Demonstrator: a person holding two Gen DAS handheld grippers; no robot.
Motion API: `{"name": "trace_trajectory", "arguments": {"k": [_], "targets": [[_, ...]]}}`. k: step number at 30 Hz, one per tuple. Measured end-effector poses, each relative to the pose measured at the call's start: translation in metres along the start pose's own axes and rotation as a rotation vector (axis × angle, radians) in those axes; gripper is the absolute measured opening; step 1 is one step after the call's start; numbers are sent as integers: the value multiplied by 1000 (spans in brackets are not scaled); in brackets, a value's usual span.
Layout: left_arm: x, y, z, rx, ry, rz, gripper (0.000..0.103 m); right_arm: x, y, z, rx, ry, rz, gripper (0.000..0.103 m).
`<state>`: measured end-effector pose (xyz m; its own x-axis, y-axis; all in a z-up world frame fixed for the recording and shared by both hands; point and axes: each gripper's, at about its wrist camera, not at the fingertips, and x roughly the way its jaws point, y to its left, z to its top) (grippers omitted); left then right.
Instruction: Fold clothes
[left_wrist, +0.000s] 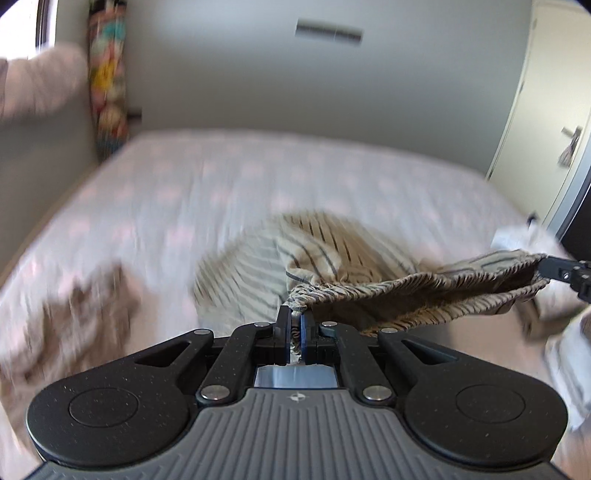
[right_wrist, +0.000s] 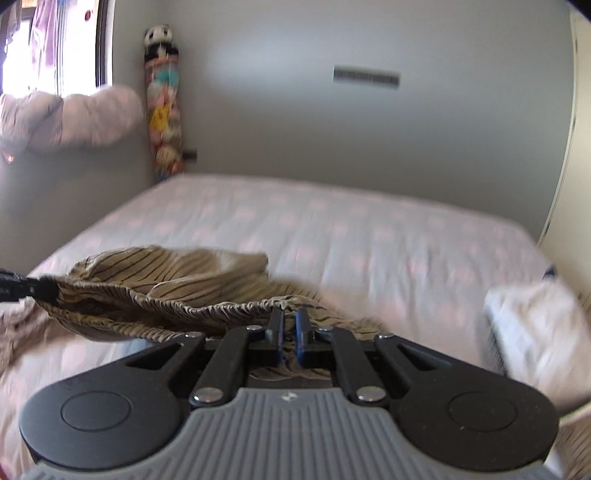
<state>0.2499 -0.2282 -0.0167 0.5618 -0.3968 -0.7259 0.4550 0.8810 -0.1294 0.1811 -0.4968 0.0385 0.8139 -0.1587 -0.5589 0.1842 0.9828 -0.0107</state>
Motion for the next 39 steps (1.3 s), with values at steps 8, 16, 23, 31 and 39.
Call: {"name": "trace_trajectory", "arguments": {"k": [8,16,23,31,39], "targets": [[42,25,-101,-79,178,60,3,36,5,-140,92,162,49,8],[75,27,-135,-104,273,104,3,68,19,-178,163,272,43,8],[87,36,-148,-129,300,78,8,92,3,-196,301,395,99,17],[50,60,-149,-270,217,-68,56,67,-15,-202,472,307,204,73],[64,78,-147,-445,202,-83,58,78,-52,-223,831,303,194,74]]}}
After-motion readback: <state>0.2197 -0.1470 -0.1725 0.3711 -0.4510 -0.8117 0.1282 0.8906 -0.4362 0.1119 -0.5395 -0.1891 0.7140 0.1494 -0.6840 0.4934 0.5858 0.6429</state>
